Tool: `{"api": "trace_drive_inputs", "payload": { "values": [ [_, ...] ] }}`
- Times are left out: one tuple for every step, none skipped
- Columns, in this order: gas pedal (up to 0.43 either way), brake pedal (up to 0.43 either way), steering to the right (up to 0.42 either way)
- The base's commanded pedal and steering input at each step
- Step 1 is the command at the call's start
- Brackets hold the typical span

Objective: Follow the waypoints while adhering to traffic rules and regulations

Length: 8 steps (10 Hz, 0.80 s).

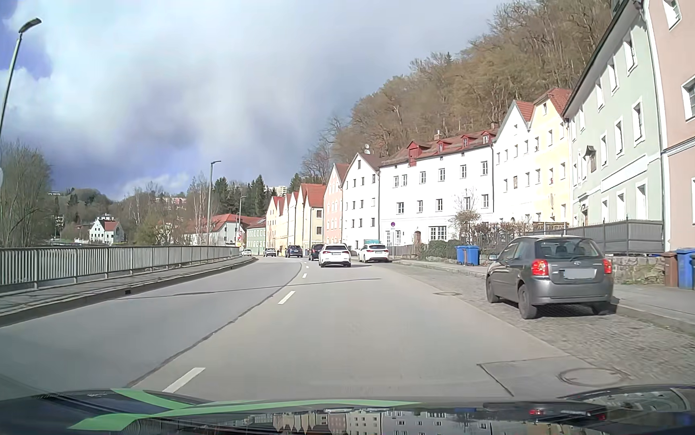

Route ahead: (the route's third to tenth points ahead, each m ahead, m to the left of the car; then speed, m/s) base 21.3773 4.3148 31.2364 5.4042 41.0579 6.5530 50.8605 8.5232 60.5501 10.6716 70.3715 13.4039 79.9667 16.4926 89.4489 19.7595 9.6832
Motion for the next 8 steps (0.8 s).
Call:
{"api": "trace_drive_inputs", "payload": {
  "values": [
    [0.15,0.0,-0.026],
    [0.15,0.0,-0.023],
    [0.15,0.0,-0.022],
    [0.15,0.0,-0.022],
    [0.15,0.0,-0.023],
    [0.15,0.0,-0.023],
    [0.15,0.0,-0.023],
    [0.15,0.0,-0.024]
  ]
}}
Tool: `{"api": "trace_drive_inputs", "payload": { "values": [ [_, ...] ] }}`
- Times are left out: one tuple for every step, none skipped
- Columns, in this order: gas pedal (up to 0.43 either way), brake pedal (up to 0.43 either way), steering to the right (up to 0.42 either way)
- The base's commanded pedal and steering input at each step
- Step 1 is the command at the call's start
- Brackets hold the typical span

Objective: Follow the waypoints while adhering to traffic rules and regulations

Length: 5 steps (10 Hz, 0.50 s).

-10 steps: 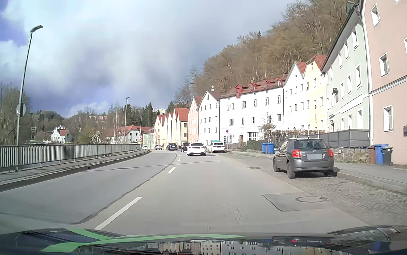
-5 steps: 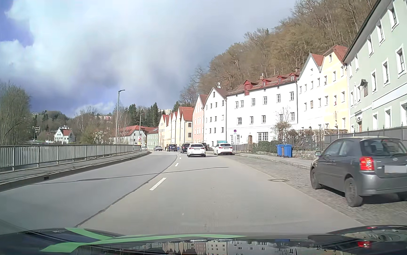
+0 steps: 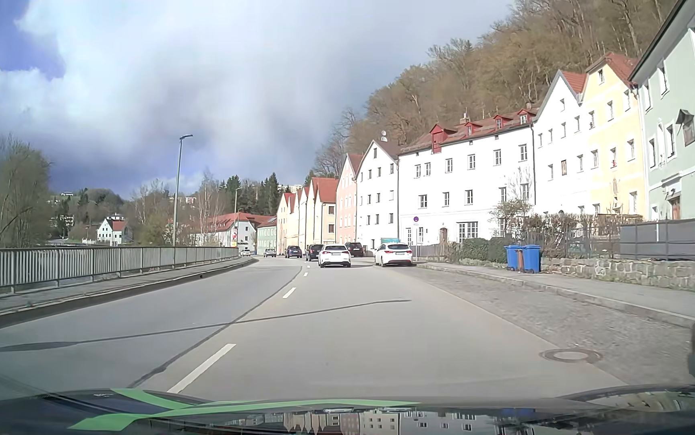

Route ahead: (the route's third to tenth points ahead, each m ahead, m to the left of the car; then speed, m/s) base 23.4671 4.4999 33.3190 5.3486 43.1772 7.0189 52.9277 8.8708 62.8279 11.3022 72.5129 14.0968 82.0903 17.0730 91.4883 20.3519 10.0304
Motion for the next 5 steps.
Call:
{"api": "trace_drive_inputs", "payload": {
  "values": [
    [0.15,0.0,-0.024],
    [0.15,0.0,-0.026],
    [0.15,0.0,-0.026],
    [0.15,0.0,-0.026],
    [0.15,0.0,-0.026]
  ]
}}
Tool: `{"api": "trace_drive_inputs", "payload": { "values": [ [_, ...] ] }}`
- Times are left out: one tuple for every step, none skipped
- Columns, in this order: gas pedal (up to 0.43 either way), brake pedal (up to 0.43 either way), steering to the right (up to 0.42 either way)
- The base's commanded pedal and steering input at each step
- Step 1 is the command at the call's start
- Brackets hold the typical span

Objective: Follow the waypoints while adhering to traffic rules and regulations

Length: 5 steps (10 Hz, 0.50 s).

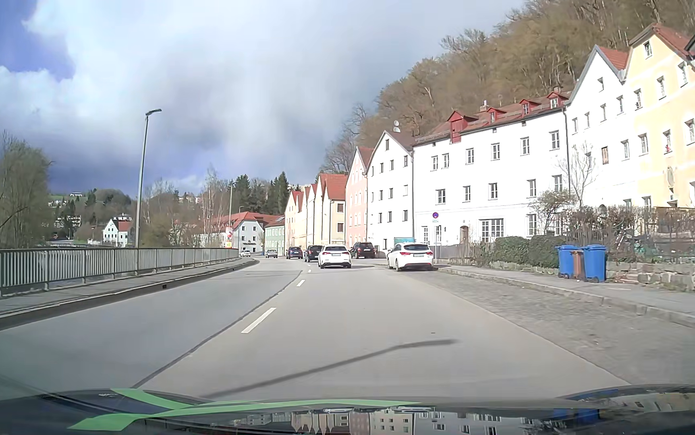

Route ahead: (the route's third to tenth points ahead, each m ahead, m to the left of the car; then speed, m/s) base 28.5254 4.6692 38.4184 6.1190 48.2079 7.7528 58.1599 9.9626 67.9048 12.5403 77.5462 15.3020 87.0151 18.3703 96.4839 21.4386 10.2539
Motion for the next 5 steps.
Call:
{"api": "trace_drive_inputs", "payload": {
  "values": [
    [0.15,0.0,-0.026],
    [0.15,0.0,-0.026],
    [0.15,0.0,-0.026],
    [0.15,0.0,-0.026],
    [0.15,0.0,-0.026]
  ]
}}
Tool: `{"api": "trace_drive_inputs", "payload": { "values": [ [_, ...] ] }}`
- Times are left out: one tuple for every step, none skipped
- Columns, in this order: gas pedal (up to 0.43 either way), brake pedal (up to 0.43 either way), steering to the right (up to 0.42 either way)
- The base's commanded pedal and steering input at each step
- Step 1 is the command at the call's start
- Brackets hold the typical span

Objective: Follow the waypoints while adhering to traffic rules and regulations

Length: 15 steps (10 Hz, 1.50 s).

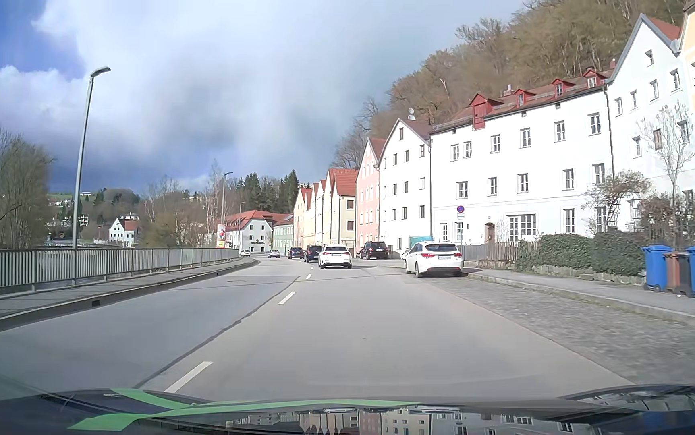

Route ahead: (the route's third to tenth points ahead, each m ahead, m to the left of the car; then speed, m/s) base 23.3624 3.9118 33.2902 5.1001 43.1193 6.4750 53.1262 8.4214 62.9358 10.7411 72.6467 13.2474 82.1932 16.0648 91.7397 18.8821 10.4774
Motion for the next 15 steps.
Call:
{"api": "trace_drive_inputs", "payload": {
  "values": [
    [0.15,0.0,-0.025],
    [0.15,0.0,-0.025],
    [0.15,0.0,-0.025],
    [0.15,0.0,-0.024],
    [0.15,0.0,-0.024],
    [0.15,0.0,-0.024],
    [0.15,0.0,-0.024],
    [0.15,0.0,-0.024],
    [0.15,0.0,-0.024],
    [0.15,0.0,-0.024],
    [0.15,0.0,-0.023],
    [0.15,0.0,-0.022],
    [0.15,0.0,-0.022],
    [0.15,0.0,-0.022],
    [0.15,0.0,-0.022]
  ]
}}
